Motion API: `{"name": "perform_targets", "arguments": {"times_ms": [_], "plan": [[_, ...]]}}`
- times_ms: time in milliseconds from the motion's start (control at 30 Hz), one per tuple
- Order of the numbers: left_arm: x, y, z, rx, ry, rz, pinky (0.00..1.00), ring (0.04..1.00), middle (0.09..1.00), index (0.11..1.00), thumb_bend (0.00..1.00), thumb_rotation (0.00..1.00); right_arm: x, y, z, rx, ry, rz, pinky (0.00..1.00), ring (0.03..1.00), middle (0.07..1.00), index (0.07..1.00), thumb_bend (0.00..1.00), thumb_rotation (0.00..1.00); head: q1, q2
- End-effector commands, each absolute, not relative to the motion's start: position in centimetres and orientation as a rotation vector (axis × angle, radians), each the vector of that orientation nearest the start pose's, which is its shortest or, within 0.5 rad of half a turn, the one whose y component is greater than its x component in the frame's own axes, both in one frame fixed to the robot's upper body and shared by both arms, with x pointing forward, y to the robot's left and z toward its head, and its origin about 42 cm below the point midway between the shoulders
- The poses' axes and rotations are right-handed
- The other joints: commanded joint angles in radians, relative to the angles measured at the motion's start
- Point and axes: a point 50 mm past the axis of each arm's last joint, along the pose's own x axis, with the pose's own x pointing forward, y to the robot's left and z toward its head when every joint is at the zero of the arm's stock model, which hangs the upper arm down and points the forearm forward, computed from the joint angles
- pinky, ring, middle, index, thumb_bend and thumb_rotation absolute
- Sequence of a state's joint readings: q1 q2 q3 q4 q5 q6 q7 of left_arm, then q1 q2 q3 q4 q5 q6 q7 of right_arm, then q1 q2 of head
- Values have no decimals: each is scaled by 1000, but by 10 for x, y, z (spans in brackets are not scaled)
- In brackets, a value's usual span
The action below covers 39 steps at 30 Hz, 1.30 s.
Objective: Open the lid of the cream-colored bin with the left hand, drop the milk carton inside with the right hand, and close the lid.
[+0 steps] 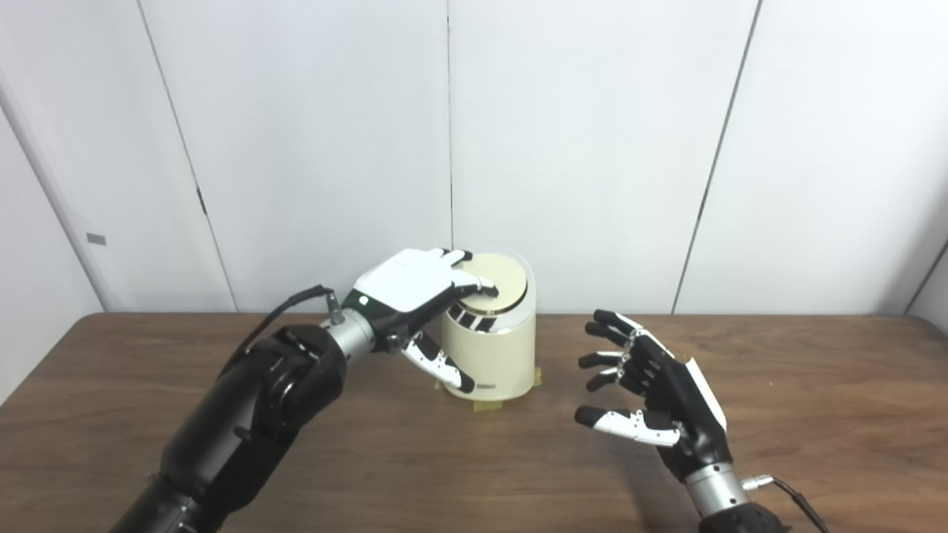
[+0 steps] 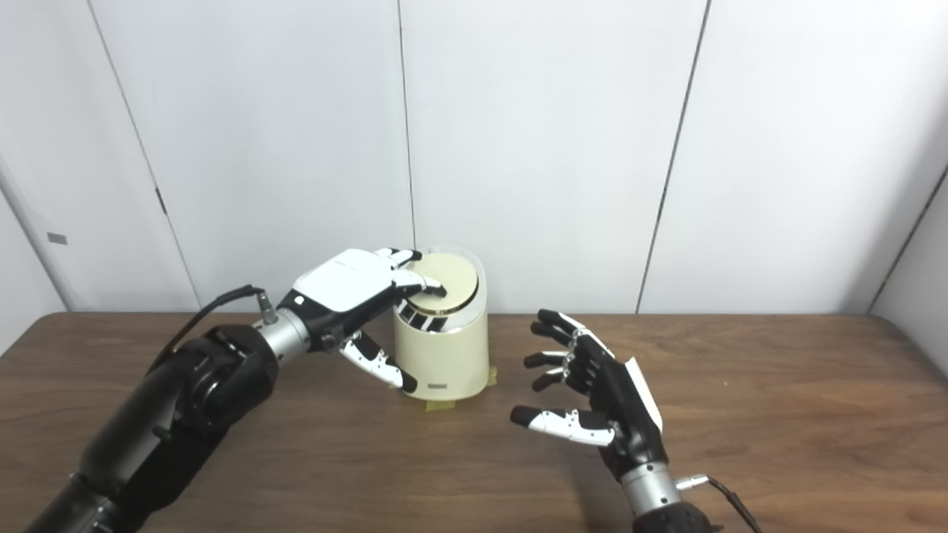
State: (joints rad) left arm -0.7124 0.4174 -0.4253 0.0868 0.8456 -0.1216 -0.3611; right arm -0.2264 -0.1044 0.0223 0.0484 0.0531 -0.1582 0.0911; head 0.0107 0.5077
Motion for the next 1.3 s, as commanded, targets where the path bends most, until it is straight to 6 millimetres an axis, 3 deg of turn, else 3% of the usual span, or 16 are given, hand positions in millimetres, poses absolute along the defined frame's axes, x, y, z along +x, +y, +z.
{"name": "perform_targets", "arguments": {"times_ms": [0, 367, 800, 933, 1067, 1200, 1267], "plan": [[446, 175, 312, 1558, -614, -473, 1000, 1000, 834, 843, 915, 367, 355, -215, 184, -74, -403, 170, 486, 635, 799, 816, 811, 202, 0, 3], [442, 171, 299, 1675, -522, -530, 1000, 1000, 835, 848, 949, 385, 354, -214, 188, -75, -395, 166, 487, 636, 802, 822, 805, 216, -5, 15], [436, 167, 281, 1664, -458, -581, 1000, 1000, 846, 864, 1000, 395, 354, -216, 188, -81, -389, 156, 497, 626, 799, 816, 789, 221, -4, 19], [432, 175, 289, 1502, -529, -513, 1000, 1000, 841, 856, 975, 390, 354, -215, 188, -78, -388, 153, 493, 627, 805, 815, 791, 216, -1, 18], [423, 187, 291, 1201, -584, -409, 1000, 1000, 861, 868, 910, 367, 355, -215, 187, -82, -387, 154, 497, 628, 803, 816, 796, 229, -4, 16], [407, 204, 267, 929, -615, -280, 909, 1000, 937, 956, 859, 382, 356, -215, 187, -86, -386, 162, 492, 627, 794, 819, 791, 233, 0, 13], [398, 213, 254, 836, -614, -216, 916, 1000, 986, 991, 816, 369, 356, -216, 186, -83, -388, 165, 489, 631, 791, 819, 788, 235, 0, 12]]}}
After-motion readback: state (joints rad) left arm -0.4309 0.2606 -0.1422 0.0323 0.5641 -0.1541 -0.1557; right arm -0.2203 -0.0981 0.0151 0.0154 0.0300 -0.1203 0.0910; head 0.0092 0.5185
